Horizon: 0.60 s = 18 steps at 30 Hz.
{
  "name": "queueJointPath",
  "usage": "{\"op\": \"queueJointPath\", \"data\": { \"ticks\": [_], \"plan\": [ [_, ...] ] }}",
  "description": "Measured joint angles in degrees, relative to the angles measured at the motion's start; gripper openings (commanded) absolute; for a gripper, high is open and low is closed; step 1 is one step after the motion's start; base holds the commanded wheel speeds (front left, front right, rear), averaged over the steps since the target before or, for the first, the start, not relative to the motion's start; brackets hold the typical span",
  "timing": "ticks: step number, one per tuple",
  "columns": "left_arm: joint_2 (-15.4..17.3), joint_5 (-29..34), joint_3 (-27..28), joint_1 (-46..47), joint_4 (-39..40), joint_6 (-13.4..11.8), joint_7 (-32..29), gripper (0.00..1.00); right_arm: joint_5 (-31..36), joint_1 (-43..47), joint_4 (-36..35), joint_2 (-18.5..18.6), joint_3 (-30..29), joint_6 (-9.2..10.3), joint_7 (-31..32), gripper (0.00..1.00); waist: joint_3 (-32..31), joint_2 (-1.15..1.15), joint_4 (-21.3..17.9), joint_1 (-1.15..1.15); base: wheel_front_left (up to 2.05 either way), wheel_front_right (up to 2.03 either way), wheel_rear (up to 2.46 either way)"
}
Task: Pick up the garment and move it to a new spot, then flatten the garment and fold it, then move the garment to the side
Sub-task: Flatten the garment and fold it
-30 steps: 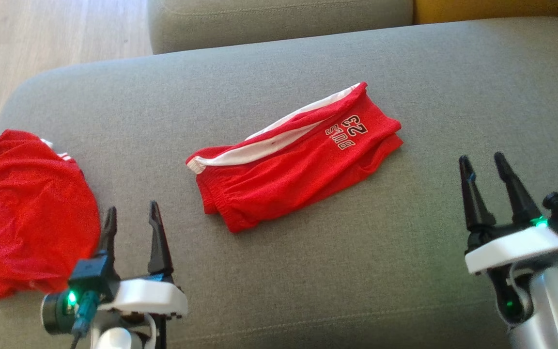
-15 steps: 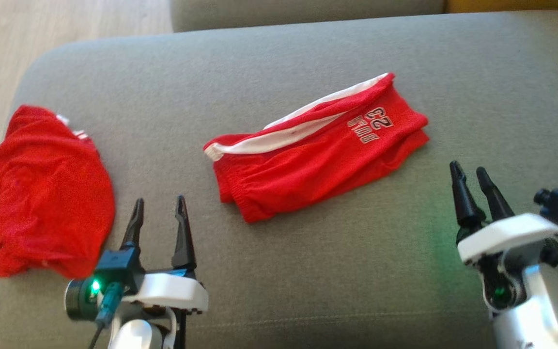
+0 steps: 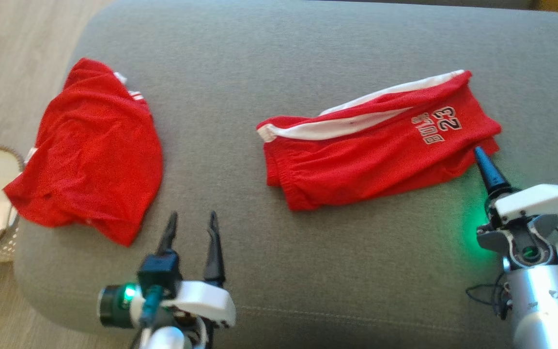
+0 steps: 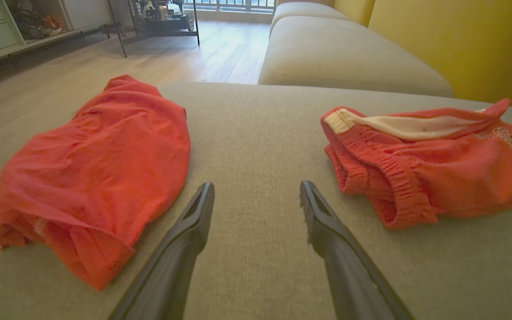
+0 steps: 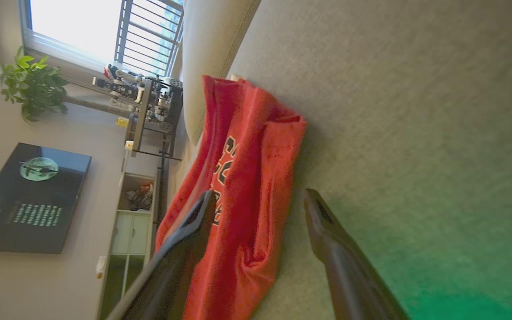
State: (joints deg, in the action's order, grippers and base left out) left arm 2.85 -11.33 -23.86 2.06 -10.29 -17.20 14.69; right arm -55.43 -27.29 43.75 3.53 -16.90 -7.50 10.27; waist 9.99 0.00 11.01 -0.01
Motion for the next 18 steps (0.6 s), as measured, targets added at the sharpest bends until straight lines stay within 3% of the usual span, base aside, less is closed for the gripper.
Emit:
{"op": "queueJointPath", "data": {
  "ticks": [6, 18],
  "plan": [
    [0.0, 0.1, -3.2, 0.0, -2.2, -1.5, 0.0, 1.0, -4.6, -1.7, 2.2, 0.2, -1.7, 0.01, 1.9, 1.0, 0.1, 0.0, 2.8, 0.0, 0.0, 0.0, 0.0],
    [0.0, 0.1, -4.0, 1.4, -0.8, -2.0, 0.0, 1.0, -0.2, -9.9, 13.4, 3.2, -2.0, 0.01, -0.6, 1.0, 2.1, 0.0, 4.0, 0.01, 0.0, 0.0, 0.0]
  ]
}}
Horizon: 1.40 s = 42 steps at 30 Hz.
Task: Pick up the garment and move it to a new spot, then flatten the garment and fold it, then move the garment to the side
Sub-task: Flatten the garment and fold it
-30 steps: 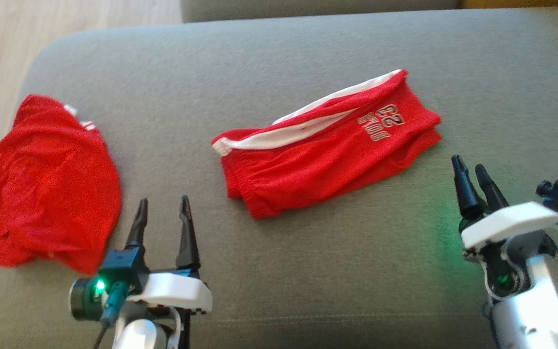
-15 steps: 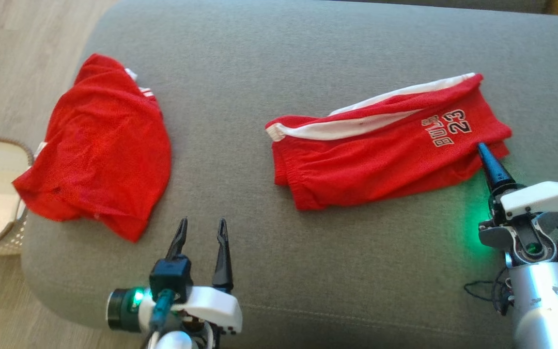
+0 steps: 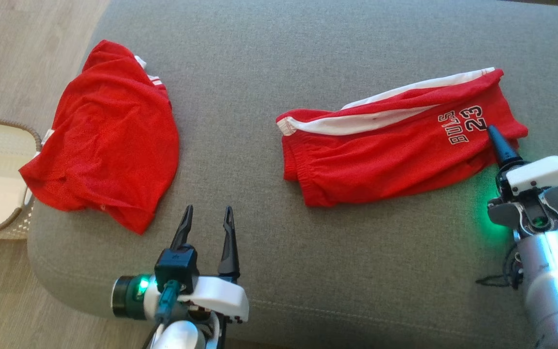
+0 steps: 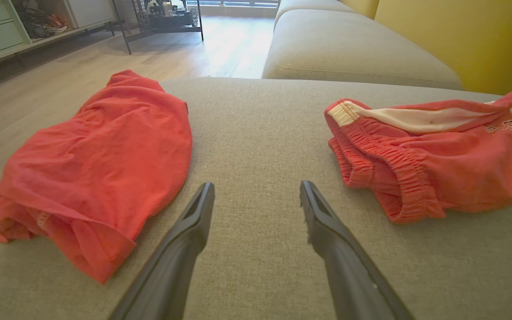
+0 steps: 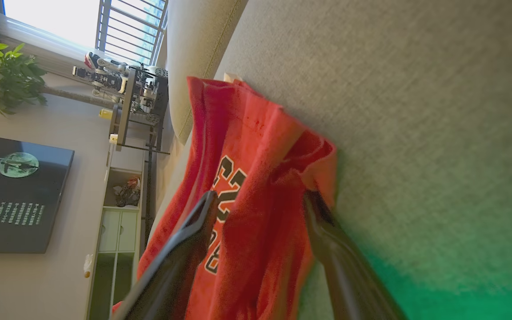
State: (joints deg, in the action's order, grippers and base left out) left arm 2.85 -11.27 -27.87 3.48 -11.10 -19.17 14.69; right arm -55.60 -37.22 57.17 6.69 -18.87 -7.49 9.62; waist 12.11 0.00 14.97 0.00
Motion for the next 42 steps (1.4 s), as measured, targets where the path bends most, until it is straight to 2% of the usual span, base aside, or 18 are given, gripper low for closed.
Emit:
{"op": "queueJointPath", "data": {
  "ticks": [3, 9, 10, 11, 18, 32, 33, 34, 42],
  "plan": [
    [0.0, 0.0, -0.6, 0.7, 0.2, 0.0, 0.0, 1.0, 3.0, -2.8, 4.4, 0.7, 0.0, -0.02, -2.8, 1.0, 0.4, 0.0, 0.1, 0.0, 0.0, 0.0, 0.0],
    [0.0, -1.1, -0.9, 0.7, 0.2, 0.0, 0.0, 1.0, 4.2, -5.4, 7.2, 0.8, 0.2, -0.02, -3.3, 1.0, 1.1, 0.0, -0.6, 0.0, 0.0, 0.0, 0.0],
    [0.0, -1.1, -0.9, 0.7, 0.2, 0.0, 0.0, 1.0, 4.4, -5.9, 7.6, 0.8, 0.3, -0.02, -3.6, 0.84, 1.3, 0.0, -0.7, 0.0, 0.0, 0.0, 0.0],
    [0.0, -1.1, -1.0, 0.7, 0.0, 0.0, 0.0, 1.0, 4.7, -6.6, 8.2, 0.8, 0.4, -0.02, -3.7, 0.0, 1.4, 0.0, -0.8, 0.0, 0.0, 0.0, 0.0],
    [0.0, -1.7, -1.1, 1.9, -0.2, -0.5, 0.0, 1.0, 5.0, -7.1, 7.4, 0.8, 1.9, -0.02, -5.3, 0.0, 1.0, 0.0, -1.5, -0.02, 0.0, 0.0, 0.0],
    [0.0, -1.7, 1.0, 1.1, -0.6, 0.2, 0.0, 1.0, 5.3, 2.8, -2.6, -1.6, 8.8, -0.01, -6.6, 0.0, -2.8, 0.0, -6.3, 0.0, 0.0, 0.0, 0.0],
    [0.0, -1.7, 1.0, 1.0, -0.7, 0.4, 0.0, 1.0, 5.7, 2.9, -2.6, -1.7, 9.0, -0.01, -6.6, 0.56, -2.9, 0.0, -6.7, 0.0, 0.0, 0.0, 0.0],
    [0.0, -1.7, 1.0, 1.0, -0.8, 0.6, 0.0, 1.0, 6.3, 2.9, -2.3, -1.7, 9.0, -0.01, -6.8, 1.0, -3.1, 0.0, -7.0, 0.0, 0.0, 0.0, 0.0],
    [0.0, -2.0, 1.1, 0.2, -1.6, 0.6, 0.0, 1.0, 11.1, 2.9, -0.8, -1.5, 10.2, -0.01, -9.0, 1.0, -4.7, 0.0, -7.7, 0.0, 0.0, 0.0, 0.0]
  ]
}}
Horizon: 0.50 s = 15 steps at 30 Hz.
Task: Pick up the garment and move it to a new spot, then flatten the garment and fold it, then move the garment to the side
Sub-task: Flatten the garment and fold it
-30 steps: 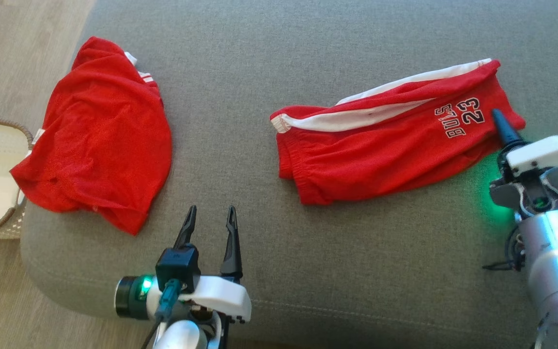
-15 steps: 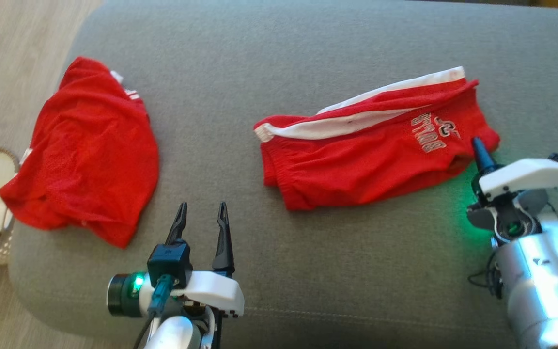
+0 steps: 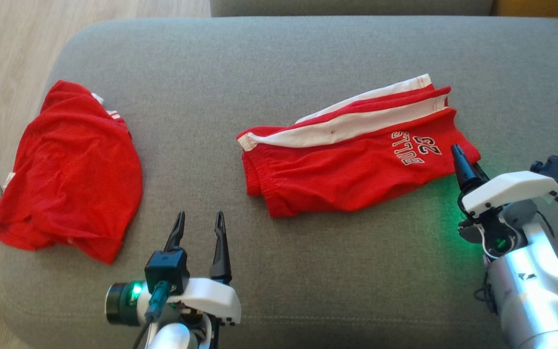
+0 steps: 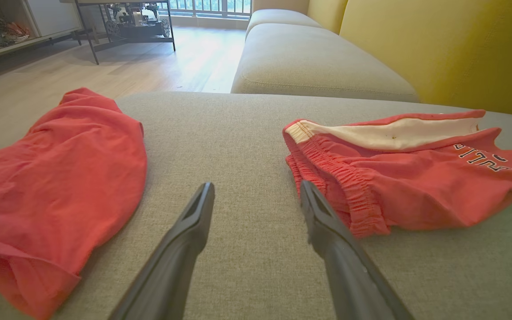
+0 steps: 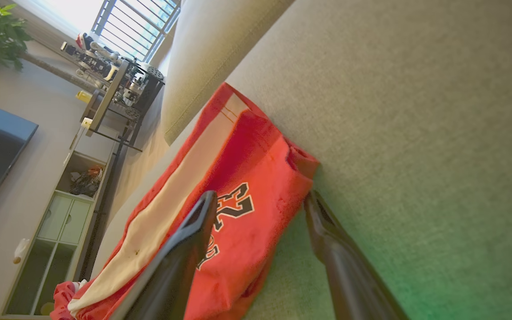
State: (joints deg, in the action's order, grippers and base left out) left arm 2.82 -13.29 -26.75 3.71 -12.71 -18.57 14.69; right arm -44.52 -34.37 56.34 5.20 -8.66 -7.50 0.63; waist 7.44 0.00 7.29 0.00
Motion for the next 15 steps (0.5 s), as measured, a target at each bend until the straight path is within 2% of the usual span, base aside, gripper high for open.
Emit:
{"op": "queueJointPath", "data": {
  "ticks": [5, 9, 14, 15],
  "plan": [
    [0.0, 0.0, 1.5, -1.2, 0.0, 0.0, 0.0, 1.0, 6.3, 2.6, -3.8, 1.4, 3.2, 0.0, -5.0, 1.0, -1.5, 0.0, -0.6, 0.0, 0.0, 0.0, 0.0],
    [0.0, 0.0, 3.1, -2.1, 1.6, 0.2, 0.0, 1.0, 12.7, 6.9, -11.2, 3.2, 6.3, 0.0, -10.6, 1.0, -2.6, 0.0, -1.6, 0.0, 0.0, 0.0, 0.0],
    [0.0, 0.0, 4.8, -2.4, 4.4, 0.9, 0.0, 1.0, 18.8, 14.0, -21.6, 3.6, 7.8, 0.0, -13.2, 1.0, -3.7, 0.0, -3.3, 0.0, 0.0, 0.0, 0.0],
    [0.0, 0.0, 4.8, -2.4, 4.4, 0.9, 0.0, 1.0, 18.8, 14.0, -21.6, 3.6, 7.8, 0.0, -13.2, 1.0, -3.7, 0.0, -3.3, 0.0, 0.0, 0.0, 0.0]
  ]
}}
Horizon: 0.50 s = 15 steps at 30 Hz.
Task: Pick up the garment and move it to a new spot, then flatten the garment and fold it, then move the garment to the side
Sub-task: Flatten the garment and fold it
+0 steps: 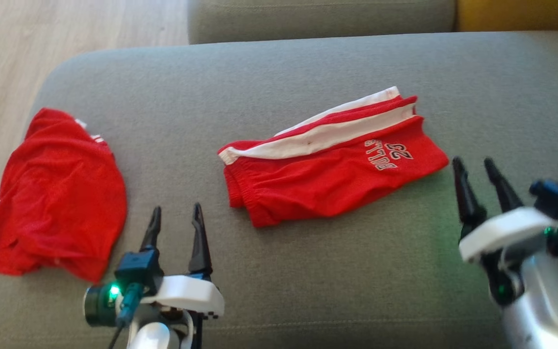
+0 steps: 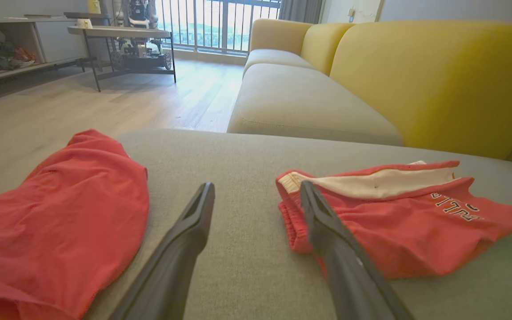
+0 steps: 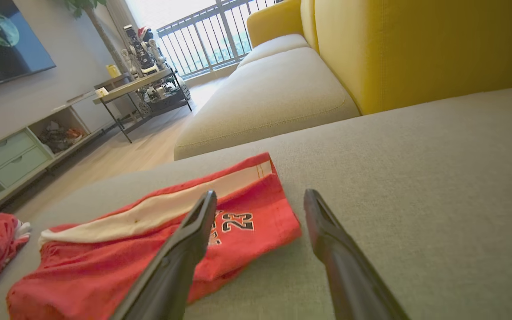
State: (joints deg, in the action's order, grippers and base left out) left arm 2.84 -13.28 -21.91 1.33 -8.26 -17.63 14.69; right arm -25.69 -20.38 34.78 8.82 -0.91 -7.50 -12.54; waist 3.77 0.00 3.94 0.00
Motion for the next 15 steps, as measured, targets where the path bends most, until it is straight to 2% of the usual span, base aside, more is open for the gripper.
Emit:
{"op": "queueJointPath", "data": {
  "ticks": [4, 8, 15],
  "plan": [
    [0.0, 0.1, 0.9, -0.4, 1.5, 0.5, 0.0, 1.0, 3.9, 7.3, -6.9, -0.9, 0.5, 0.0, -0.4, 1.0, -0.5, 0.0, -1.5, 0.0, 0.0, 0.0, 0.0],
    [0.0, 0.1, 0.8, -1.3, 1.6, 1.0, 0.0, 1.0, 5.7, 12.7, -10.1, -3.0, -0.6, 0.0, 0.7, 1.0, -0.3, 0.0, -2.7, 0.0, 0.0, 0.0, 0.0],
    [0.0, 0.5, 0.3, -1.2, 1.4, 1.0, 0.0, 1.0, 7.0, 13.7, -14.3, -4.5, -2.3, 0.0, 3.8, 1.0, 0.2, 0.0, -3.4, 0.0, 0.0, 0.0, 0.0]
  ]
}}
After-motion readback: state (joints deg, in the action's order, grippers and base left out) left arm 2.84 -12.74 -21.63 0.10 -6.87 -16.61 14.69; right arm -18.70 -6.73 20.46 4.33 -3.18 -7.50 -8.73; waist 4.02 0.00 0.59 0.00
